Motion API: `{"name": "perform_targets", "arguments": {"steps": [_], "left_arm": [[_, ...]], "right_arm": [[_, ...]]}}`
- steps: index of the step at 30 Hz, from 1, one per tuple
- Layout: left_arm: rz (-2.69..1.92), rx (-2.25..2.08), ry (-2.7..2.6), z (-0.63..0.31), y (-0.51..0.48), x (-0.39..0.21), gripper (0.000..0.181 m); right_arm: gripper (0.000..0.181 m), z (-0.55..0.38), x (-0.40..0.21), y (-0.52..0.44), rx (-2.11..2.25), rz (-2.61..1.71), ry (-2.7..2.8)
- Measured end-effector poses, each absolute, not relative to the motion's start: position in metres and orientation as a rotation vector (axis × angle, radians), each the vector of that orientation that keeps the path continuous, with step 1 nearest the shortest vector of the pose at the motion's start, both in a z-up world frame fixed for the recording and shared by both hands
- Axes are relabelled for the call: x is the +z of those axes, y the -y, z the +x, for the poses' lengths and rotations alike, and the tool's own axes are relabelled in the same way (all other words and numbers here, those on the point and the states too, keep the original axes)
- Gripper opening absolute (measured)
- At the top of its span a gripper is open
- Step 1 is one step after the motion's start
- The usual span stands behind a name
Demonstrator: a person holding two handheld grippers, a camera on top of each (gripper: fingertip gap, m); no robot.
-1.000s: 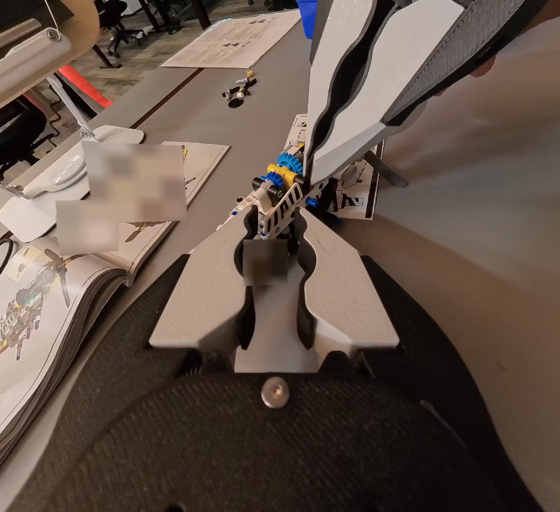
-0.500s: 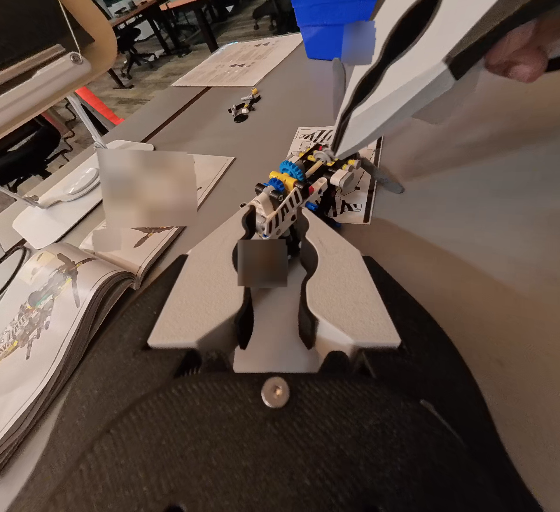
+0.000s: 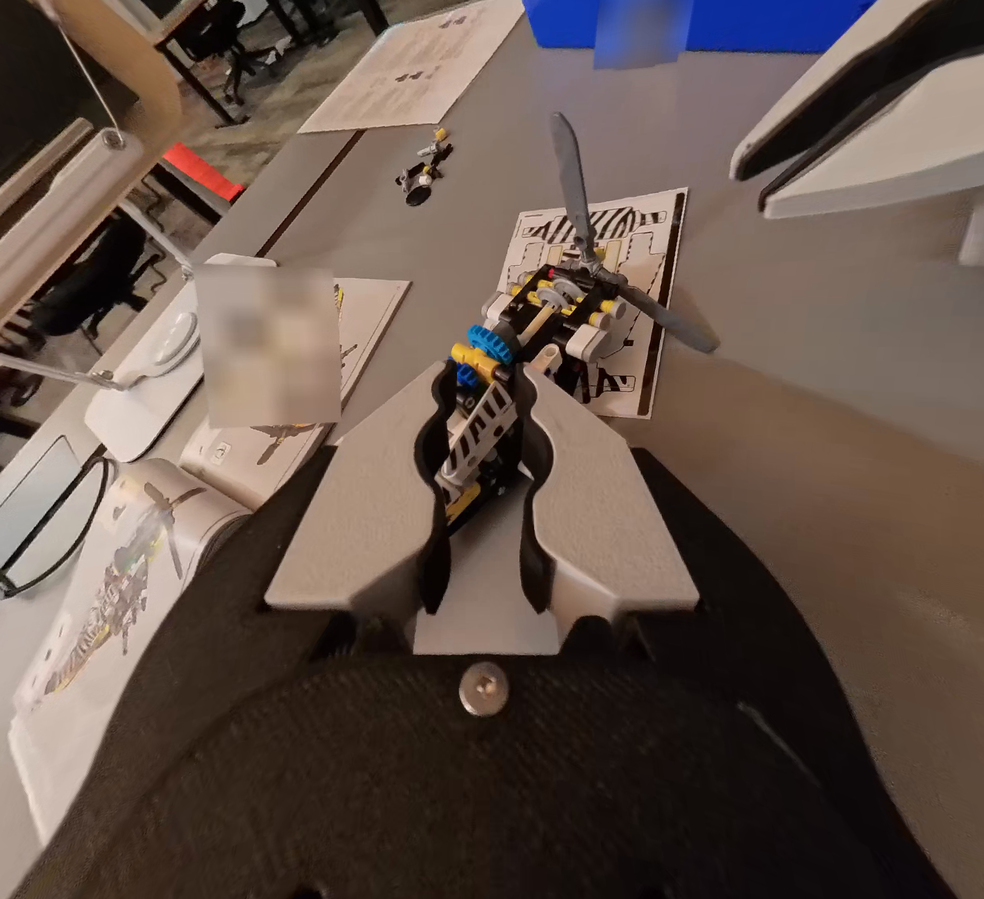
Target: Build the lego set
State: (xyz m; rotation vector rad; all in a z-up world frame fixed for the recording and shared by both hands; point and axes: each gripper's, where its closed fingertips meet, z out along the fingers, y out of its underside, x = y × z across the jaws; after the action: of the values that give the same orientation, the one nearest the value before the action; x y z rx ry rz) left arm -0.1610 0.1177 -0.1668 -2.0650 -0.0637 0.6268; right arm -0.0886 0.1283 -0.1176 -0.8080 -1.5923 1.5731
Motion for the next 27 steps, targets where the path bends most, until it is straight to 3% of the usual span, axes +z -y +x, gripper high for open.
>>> {"name": "perform_targets", "arguments": {"steps": [9,27], "left_arm": [[-2.093,0.718,0.056,-0.159,-0.110,-0.166,0.019],[-1.777,0.620,0.077,-0.156,-0.091,-0.149,0.011]], "right_arm": [[0.008,-0.089,-0.111,-0.135,1.671,-0.836,1.527],[0.014,-0.119,-0.136,-0.119,1.369,-0.852,1.661]]}}
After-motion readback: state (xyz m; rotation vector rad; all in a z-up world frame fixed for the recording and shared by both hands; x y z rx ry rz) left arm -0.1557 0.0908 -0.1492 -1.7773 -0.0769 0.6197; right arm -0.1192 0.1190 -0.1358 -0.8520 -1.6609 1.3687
